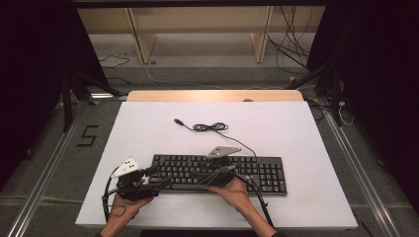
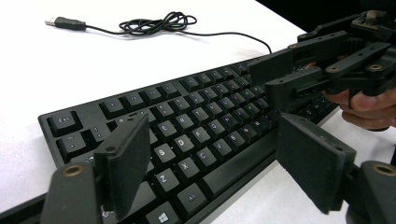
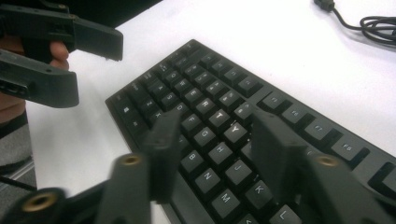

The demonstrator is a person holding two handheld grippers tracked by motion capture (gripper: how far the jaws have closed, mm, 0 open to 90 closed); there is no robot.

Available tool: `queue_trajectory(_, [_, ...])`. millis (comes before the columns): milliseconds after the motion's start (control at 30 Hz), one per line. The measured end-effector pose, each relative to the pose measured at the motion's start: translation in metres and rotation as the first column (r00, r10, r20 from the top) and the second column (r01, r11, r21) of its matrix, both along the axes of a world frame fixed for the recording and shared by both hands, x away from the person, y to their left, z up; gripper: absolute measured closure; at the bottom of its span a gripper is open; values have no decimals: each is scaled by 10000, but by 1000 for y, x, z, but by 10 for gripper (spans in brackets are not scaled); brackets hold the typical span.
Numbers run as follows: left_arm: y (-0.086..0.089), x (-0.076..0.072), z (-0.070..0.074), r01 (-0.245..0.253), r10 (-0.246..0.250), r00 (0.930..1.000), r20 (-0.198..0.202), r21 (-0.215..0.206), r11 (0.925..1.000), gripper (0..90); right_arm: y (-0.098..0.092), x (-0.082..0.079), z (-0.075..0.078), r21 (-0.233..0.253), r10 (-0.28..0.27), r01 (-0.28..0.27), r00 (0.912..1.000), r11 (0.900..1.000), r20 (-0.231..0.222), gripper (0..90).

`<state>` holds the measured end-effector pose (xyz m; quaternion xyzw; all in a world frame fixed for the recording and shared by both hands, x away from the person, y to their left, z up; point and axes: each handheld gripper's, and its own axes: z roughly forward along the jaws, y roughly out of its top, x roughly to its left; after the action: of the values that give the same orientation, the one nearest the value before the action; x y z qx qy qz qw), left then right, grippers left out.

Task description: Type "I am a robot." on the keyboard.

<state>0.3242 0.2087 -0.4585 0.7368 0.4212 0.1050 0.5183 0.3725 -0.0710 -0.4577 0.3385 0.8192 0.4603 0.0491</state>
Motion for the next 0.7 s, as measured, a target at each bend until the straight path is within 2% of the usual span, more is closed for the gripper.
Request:
queue_trajectory(133, [0,0,0,-6,6,10000,-7,8,10000,257,3,-1,-1,-38,31,-31,10000,10000,-5,767])
queue_trajectory(333, [1,0,0,-24,24,10000,-7,21,10000,256,8,0,-5,-190,96,-97,9999,9998,-64,896])
queue_trajectory(700, [3,-3,0,-46,46,10000,21,24,10000,254,19,-1,-14,-563,306,-315,9994,9979,-155,900])
